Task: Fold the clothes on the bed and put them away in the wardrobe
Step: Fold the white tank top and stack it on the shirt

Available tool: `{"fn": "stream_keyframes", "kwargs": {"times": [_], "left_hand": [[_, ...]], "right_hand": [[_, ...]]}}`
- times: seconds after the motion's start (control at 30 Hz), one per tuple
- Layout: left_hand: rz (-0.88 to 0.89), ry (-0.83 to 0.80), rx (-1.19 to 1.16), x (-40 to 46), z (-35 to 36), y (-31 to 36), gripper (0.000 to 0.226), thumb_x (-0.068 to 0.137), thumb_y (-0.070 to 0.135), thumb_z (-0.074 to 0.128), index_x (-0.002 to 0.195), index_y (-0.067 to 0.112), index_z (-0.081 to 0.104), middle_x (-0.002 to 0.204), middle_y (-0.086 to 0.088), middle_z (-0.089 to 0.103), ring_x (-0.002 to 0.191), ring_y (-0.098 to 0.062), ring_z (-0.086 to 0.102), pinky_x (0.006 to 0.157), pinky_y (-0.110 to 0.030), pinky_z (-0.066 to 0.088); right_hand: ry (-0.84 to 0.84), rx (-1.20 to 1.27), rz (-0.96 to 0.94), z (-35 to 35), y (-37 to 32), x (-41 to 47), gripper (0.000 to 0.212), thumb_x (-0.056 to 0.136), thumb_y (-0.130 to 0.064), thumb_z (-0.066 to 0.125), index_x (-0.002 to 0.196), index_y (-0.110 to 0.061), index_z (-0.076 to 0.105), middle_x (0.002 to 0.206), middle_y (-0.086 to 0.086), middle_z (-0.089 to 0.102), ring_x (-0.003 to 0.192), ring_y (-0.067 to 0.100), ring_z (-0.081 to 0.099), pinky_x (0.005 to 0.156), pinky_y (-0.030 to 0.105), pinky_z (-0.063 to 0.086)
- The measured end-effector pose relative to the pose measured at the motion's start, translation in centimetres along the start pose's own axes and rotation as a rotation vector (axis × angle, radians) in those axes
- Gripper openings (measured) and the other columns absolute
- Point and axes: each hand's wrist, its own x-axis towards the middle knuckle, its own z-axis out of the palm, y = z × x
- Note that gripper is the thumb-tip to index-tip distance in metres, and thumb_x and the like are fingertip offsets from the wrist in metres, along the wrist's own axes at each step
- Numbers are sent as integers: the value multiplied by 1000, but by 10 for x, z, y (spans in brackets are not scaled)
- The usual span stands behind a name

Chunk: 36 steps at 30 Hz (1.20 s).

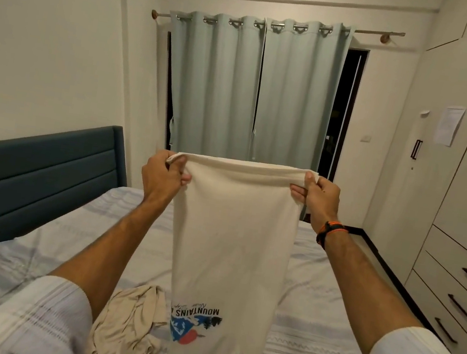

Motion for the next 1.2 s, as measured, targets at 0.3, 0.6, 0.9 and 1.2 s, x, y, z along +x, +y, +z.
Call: {"fn": "stream_keyframes", "kwargs": {"times": [0.3,0.6,0.9,1.2], "left_hand": [[-193,-335,226,-31,17,-62,22,97,31,57,89,11,64,63,-2,68,52,-12,68,70,-39,61],[-768,-799,458,-126,11,-192,36,89,23,71,98,-11,63,78,-24,72,67,-32,74,73,-48,61],[-865,-787,534,-119,44,-229,38,92,21,66,119,-4,55,115,-19,65,86,-30,71,65,-41,61],[-774,-385,155,10,127,-215,19,88,19,70,81,3,63,68,-18,68,64,-35,71,70,-49,61]], "right_hand": [[-34,-154,245,-35,77,-4,26,100,-20,56,107,4,65,104,18,71,68,17,72,62,27,61],[-365,-443,830,-106,186,-62,36,100,-11,56,126,13,50,110,27,65,83,33,73,67,41,63],[-390,-427,913,-94,230,-43,29,101,-10,52,120,12,51,119,25,59,85,33,70,74,47,60],[-230,-326,539,-25,204,81,37,104,-14,47,129,13,50,128,25,60,95,30,68,89,46,53]]}}
